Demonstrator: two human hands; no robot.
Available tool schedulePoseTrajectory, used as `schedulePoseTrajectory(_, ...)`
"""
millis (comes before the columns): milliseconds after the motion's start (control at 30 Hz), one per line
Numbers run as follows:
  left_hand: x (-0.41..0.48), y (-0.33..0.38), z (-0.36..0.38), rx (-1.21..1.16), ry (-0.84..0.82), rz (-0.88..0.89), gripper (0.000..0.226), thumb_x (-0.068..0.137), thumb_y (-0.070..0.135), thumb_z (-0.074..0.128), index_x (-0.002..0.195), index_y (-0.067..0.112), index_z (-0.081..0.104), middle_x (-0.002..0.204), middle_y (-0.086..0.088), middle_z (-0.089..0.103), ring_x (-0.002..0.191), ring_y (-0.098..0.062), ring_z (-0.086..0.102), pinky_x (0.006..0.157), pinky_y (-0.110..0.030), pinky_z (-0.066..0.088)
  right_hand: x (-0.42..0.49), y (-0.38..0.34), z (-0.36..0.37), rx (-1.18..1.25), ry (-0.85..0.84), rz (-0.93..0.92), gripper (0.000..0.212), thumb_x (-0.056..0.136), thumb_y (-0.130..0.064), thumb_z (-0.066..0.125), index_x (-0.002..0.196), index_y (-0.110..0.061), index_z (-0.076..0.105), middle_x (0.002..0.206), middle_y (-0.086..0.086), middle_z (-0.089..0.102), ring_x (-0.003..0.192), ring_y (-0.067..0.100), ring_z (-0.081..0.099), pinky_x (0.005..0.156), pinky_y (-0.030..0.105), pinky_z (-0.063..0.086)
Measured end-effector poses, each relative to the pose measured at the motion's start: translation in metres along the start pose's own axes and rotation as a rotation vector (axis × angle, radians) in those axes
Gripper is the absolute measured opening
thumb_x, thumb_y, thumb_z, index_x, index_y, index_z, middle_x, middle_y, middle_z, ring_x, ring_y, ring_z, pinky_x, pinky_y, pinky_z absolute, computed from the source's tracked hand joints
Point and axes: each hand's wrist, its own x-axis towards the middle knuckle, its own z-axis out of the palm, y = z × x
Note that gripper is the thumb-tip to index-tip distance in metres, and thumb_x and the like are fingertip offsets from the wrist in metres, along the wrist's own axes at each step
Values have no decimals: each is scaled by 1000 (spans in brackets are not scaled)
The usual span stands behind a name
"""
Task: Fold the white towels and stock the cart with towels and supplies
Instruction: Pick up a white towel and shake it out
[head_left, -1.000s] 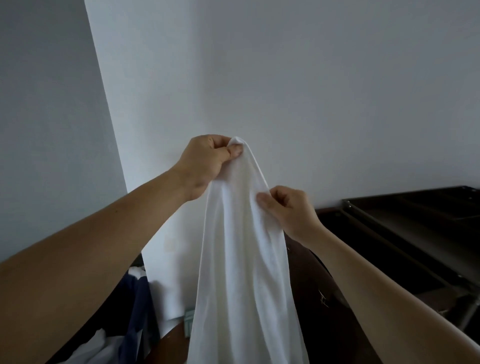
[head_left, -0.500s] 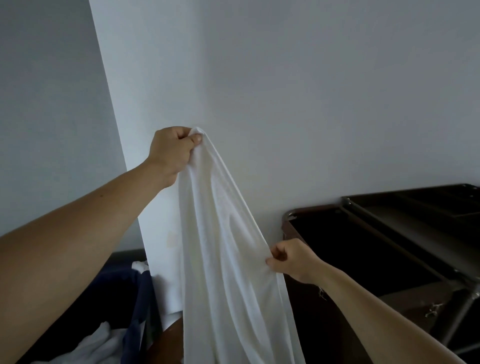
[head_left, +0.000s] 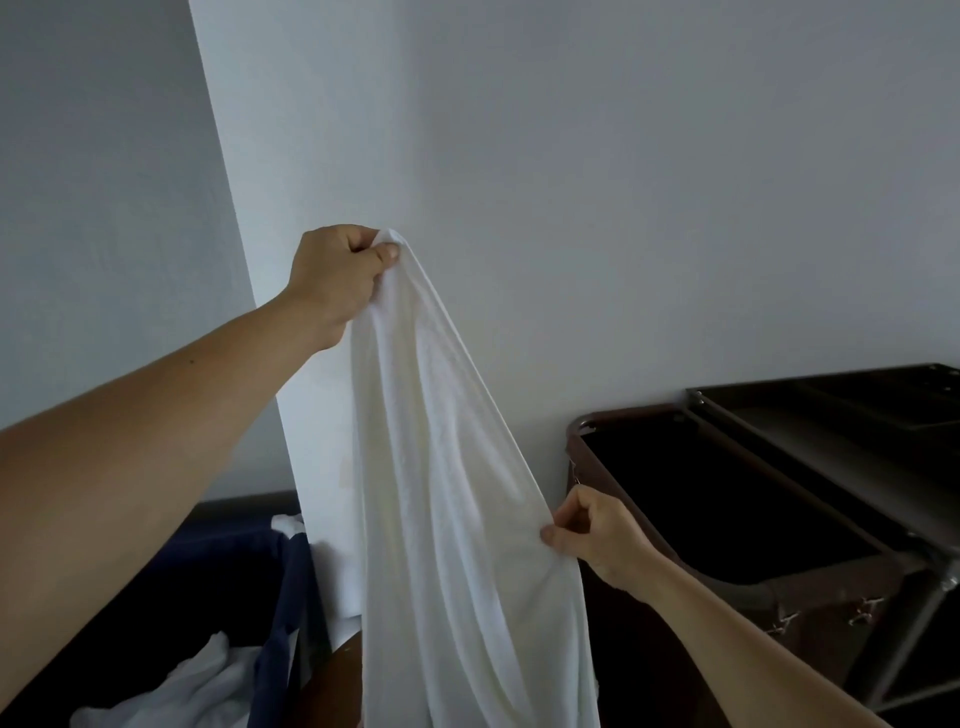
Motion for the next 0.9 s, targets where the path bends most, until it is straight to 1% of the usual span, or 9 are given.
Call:
schedulePoseTrajectory(200, -1, 4, -3, 14, -14, 6, 15, 93, 14, 66, 83, 24, 72, 87, 1, 70, 84, -16, 65, 94, -39, 55, -9, 5, 10, -119, 9, -28, 24, 87, -14, 73, 74, -29, 61, 60, -26, 60, 55, -2, 54, 56, 11, 44)
schedulePoseTrajectory(333, 0, 1, -6, 39, 1, -7, 14, 92, 15, 67, 82, 23, 73, 95, -7, 71, 85, -19, 65, 95, -43, 55, -6, 6, 7, -111, 87, -3, 18, 88, -17, 73, 75, -24, 63, 67, -10, 62, 62, 5, 56, 56, 13, 45)
schedulePoseTrajectory(433, 1, -3, -9, 55, 13, -21, 13, 92, 15, 67, 83, 22, 72, 97, -7, 70, 87, -19, 64, 95, -42, 55, -2, 7, 1, -20, 123, 60, 9, 86, -18, 75, 88, -19, 67, 82, -2, 69, 74, 13, 65, 68, 23, 55)
schedulePoseTrajectory(533, 6, -16, -16, 83, 60, -62, 17, 93, 15, 67, 78, 24, 69, 88, 0, 68, 87, -19, 63, 90, -37, 54, 0, 5, -5, 74, 116, 123, 26, 83, -21, 79, 105, -22, 67, 95, 0, 73, 88, 17, 71, 85, 37, 59)
schedulePoseTrajectory(600, 8, -29, -24, 119, 96, -111, 17, 92, 15, 68, 77, 23, 68, 86, 1, 66, 87, -20, 62, 86, -35, 53, 3, -1, -13, 102, 139, 150, 14, 83, -17, 80, 95, -18, 72, 89, 1, 75, 84, 19, 72, 84, 39, 60)
schedulePoseTrajectory(667, 10, -46, -35, 188, 155, -171, 7, 91, 16, 69, 86, 13, 73, 89, -6, 66, 89, -24, 63, 81, -33, 50, 7, -13, -25, 134, 190, 159, 8, 82, -15, 80, 88, -17, 74, 86, 1, 75, 83, 20, 72, 83, 38, 60)
schedulePoseTrajectory(733, 4, -62, -44, 374, 187, -212, 27, 91, 17, 69, 115, 5, 68, 101, -12, 65, 101, -31, 64, 84, -32, 46, 12, -31, -35, 132, 245, 123, 9, 81, -15, 81, 87, -17, 75, 85, 0, 75, 83, 19, 71, 83, 38, 59)
schedulePoseTrajectory(800, -10, -71, -43, 525, 122, -200, 52, 90, 14, 67, 139, 19, 49, 109, -15, 63, 106, -35, 60, 88, -33, 45, 17, -55, -38, 26, 260, 20, 9, 79, -16, 82, 80, -21, 74, 79, -5, 74, 78, 13, 69, 79, 32, 57)
schedulePoseTrajectory(900, -39, -63, -16, 608, -127, -25, 44, 91, 9, 58, 130, 28, 51, 75, -5, 59, 75, -27, 59, 67, -26, 44, 19, -101, -28, -178, 156, -164, 18, 78, -19, 80, 72, -28, 67, 68, -12, 67, 65, 0, 61, 64, 14, 47)
